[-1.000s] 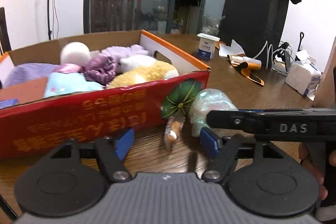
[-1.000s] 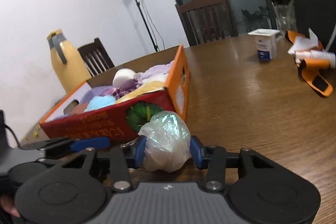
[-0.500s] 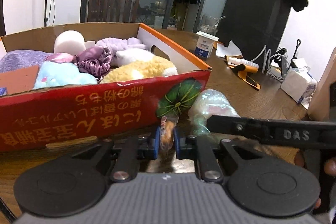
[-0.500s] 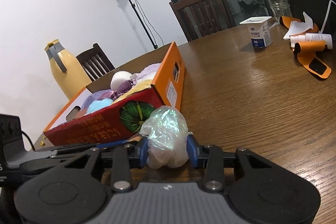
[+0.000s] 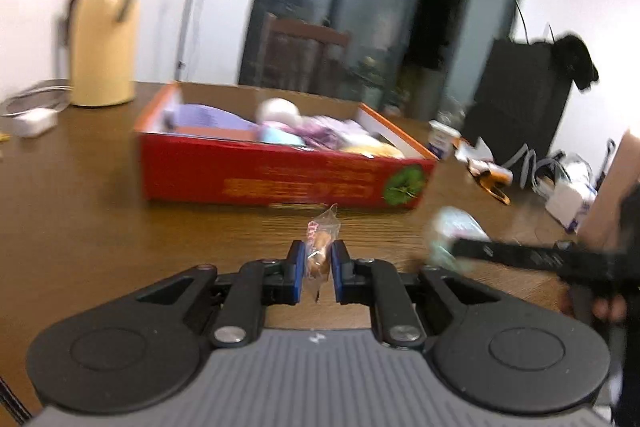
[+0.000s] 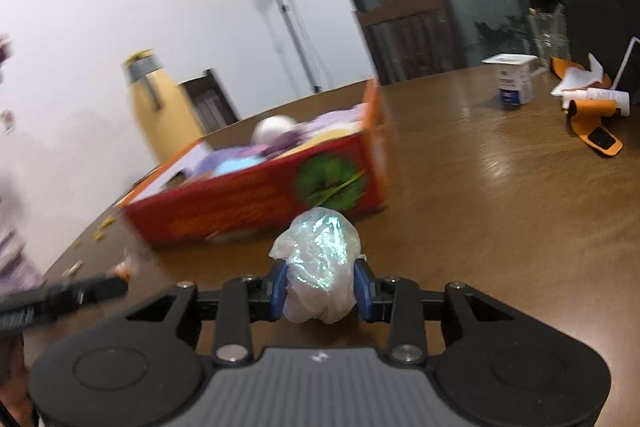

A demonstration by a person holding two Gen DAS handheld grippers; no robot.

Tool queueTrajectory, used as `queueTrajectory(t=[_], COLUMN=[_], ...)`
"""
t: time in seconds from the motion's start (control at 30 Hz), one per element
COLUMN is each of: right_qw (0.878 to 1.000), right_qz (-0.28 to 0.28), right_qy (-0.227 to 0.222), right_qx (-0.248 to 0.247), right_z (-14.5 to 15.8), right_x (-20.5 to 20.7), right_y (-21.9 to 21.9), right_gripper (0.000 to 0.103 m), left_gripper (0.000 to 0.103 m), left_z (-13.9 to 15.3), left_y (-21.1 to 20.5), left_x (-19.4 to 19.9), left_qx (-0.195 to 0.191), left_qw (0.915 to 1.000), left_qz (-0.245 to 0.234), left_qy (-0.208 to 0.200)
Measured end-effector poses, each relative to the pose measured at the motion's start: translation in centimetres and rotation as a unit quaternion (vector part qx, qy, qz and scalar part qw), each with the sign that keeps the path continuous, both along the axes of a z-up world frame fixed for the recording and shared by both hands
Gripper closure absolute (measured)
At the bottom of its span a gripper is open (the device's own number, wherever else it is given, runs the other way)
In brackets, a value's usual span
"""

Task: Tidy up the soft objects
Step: 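Carry the snack and the clear bag over the box and lower them in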

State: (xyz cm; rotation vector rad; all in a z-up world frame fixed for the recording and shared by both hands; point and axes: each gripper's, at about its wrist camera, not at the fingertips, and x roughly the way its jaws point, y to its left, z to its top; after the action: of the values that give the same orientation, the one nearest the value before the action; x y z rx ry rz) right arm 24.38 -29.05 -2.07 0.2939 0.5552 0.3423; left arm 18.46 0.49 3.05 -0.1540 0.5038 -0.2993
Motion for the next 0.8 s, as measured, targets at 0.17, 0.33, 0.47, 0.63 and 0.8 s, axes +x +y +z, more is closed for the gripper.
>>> queueTrajectory(t=[0.17, 0.33, 0.47, 0.63, 0.8], right_qw=[0.999, 0.998, 0.997, 0.994, 0.992], right_qz=[0.024, 0.037, 0.040, 0.047, 0.046], right_qy=[-0.025, -0.052, -0.053, -0.079, -0.096], right_qx=[-0.021, -0.030, -0.037, -0.058, -0.069], right_z=[2.1, 4.2, 4.9, 7.2, 9.9], right_x=[-5.1, -6.8, -5.9, -2.4, 5.7], right_y=[2.1, 3.6, 4.1, 4.5, 4.4], right_gripper=[0.071, 0.071, 0.071, 0.071, 0.071], left_gripper=[0.088, 0.088, 0.088, 0.088, 0.088], left_z=[1.7, 2.7, 2.9, 4.7, 5.9], left_y=[3.1, 3.5, 3.5, 3.4, 3.4], left_x=[-3.9, -4.6, -3.1, 1.5, 11.0], left_qx=[-0.014, -0.020, -0.019, -0.003, 0.011], left_qw=[0.9991, 0.9980, 0.9980, 0.9968, 0.9983], left_qz=[0.018, 0.019, 0.018, 0.011, 0.014], left_qy=[-0.036, -0.056, -0.058, -0.079, -0.055])
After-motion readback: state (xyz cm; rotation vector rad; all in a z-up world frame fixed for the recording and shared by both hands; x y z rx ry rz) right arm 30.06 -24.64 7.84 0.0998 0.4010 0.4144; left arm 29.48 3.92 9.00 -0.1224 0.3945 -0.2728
